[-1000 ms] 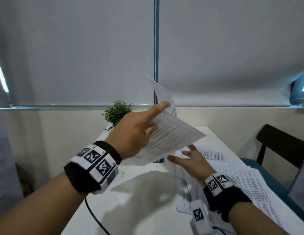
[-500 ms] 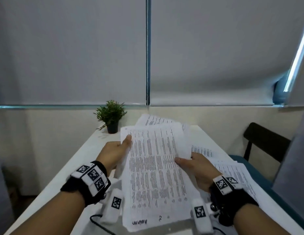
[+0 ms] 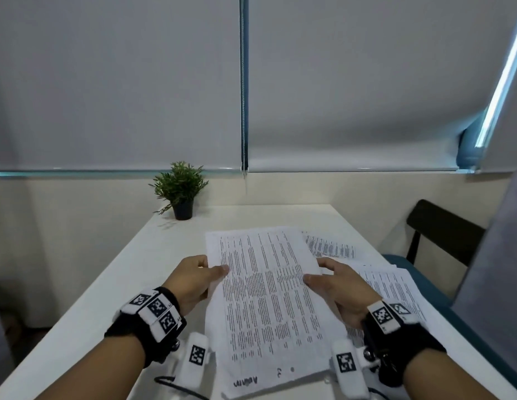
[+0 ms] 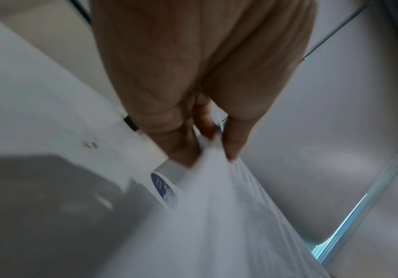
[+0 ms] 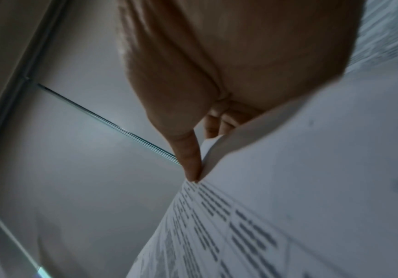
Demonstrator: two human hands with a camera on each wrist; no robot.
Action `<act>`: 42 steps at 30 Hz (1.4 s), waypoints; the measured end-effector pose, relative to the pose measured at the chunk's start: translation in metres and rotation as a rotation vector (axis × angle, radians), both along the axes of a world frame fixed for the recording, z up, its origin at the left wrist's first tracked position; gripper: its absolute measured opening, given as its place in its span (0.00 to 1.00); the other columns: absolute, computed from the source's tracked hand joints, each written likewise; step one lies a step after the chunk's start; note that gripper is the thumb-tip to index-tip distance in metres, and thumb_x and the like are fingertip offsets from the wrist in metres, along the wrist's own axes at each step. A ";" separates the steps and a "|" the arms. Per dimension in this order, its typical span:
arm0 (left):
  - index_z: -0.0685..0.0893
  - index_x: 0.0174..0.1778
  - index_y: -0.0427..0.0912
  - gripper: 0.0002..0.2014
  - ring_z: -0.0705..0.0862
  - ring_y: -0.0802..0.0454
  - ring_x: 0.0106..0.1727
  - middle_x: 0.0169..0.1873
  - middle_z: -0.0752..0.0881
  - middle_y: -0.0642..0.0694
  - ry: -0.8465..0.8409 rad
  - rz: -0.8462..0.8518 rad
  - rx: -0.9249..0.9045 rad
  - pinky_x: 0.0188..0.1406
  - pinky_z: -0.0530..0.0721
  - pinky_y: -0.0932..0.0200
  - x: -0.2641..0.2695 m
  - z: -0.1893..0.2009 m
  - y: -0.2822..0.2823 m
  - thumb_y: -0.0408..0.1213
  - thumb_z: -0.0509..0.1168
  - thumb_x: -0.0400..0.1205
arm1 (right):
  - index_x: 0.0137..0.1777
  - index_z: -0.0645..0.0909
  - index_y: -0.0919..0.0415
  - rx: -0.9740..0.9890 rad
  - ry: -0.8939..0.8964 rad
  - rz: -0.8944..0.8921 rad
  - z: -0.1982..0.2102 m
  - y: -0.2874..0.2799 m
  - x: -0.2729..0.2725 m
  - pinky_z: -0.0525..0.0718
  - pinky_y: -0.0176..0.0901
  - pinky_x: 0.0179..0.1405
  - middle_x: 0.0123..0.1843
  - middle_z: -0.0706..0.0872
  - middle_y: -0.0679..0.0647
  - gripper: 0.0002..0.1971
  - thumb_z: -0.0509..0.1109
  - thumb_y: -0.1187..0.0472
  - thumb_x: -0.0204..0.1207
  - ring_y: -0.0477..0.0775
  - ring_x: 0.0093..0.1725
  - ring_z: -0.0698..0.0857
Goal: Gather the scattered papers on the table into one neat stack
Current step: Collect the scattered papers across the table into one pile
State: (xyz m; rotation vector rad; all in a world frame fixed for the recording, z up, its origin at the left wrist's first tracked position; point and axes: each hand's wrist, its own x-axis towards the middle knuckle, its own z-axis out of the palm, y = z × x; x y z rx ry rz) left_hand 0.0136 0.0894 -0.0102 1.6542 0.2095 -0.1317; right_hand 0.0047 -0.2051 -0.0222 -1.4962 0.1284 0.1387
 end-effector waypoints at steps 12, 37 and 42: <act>0.81 0.64 0.48 0.17 0.88 0.36 0.64 0.60 0.91 0.39 -0.306 -0.049 -0.110 0.69 0.81 0.34 -0.008 0.039 -0.043 0.24 0.68 0.84 | 0.44 0.82 0.64 0.118 -0.141 -0.028 0.039 -0.032 -0.013 0.93 0.60 0.53 0.58 0.92 0.74 0.07 0.71 0.74 0.82 0.69 0.54 0.92; 0.87 0.60 0.40 0.13 0.88 0.42 0.53 0.58 0.88 0.41 -0.050 -0.377 1.136 0.40 0.86 0.58 0.075 0.007 -0.146 0.41 0.67 0.82 | 0.56 0.79 0.55 -1.282 0.036 -0.237 0.018 -0.159 -0.009 0.79 0.47 0.48 0.50 0.82 0.51 0.19 0.73 0.40 0.79 0.53 0.50 0.82; 0.77 0.36 0.42 0.16 0.82 0.40 0.44 0.45 0.84 0.41 0.042 -0.323 1.271 0.35 0.75 0.58 0.123 -0.006 -0.137 0.50 0.61 0.82 | 0.62 0.79 0.52 -1.268 0.085 0.005 0.032 -0.134 0.018 0.82 0.43 0.45 0.61 0.85 0.51 0.25 0.77 0.37 0.74 0.52 0.54 0.84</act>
